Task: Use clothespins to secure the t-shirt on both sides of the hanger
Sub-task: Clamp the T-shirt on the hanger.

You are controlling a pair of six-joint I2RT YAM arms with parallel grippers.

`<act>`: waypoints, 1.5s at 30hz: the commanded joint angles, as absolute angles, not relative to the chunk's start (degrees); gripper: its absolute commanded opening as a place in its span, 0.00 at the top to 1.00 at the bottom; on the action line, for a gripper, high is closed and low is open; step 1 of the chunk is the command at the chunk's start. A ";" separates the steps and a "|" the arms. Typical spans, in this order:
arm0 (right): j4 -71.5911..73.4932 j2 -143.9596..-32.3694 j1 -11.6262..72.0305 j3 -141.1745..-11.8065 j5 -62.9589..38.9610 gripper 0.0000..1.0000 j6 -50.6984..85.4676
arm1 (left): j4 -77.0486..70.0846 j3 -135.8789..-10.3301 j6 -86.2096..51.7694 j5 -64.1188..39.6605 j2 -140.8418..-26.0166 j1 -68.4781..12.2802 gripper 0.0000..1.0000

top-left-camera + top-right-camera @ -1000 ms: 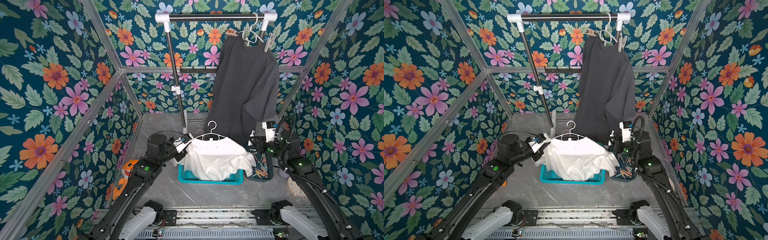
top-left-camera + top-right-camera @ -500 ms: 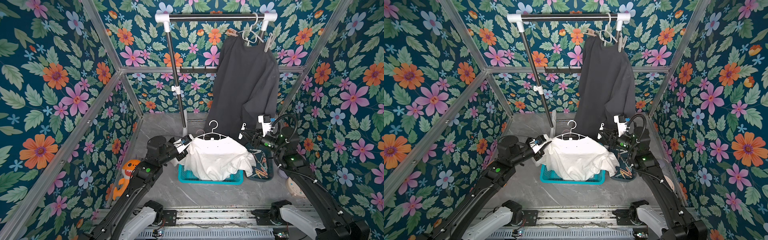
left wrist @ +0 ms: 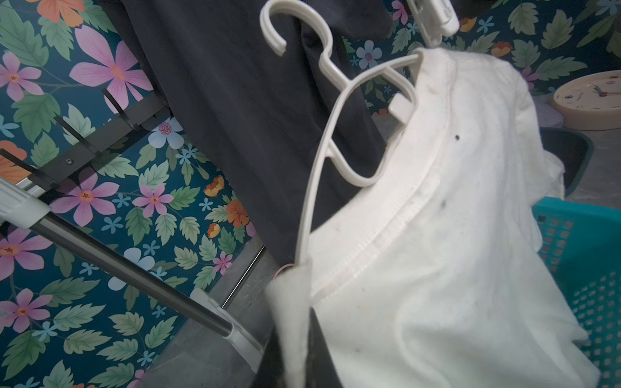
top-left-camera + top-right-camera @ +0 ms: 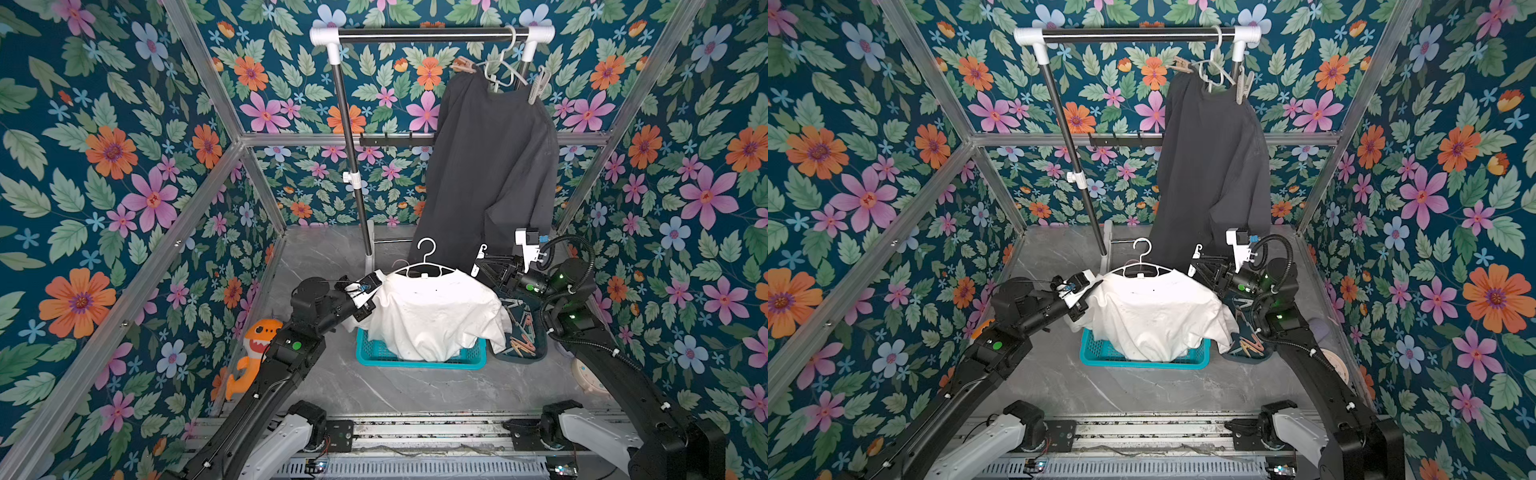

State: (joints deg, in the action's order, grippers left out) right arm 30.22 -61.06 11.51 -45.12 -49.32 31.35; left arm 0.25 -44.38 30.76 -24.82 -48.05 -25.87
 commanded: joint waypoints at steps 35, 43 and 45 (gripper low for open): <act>64.55 -68.51 10.75 -39.15 -58.26 1.00 49.00 | -26.22 -36.65 21.82 -20.96 -45.90 -25.84 1.00; 64.19 -68.23 10.35 -38.78 -58.53 1.00 49.18 | -26.51 -36.60 21.57 -20.82 -45.60 -25.86 1.00; 60.98 -67.82 10.31 -39.44 -58.93 0.93 47.89 | -24.57 -37.31 22.21 -20.83 -45.64 -25.84 1.00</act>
State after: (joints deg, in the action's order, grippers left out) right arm 62.37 -68.29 10.37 -38.81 -57.19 48.38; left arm -20.47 -36.21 23.97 -21.91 -45.89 -25.89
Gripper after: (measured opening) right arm 0.211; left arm 0.092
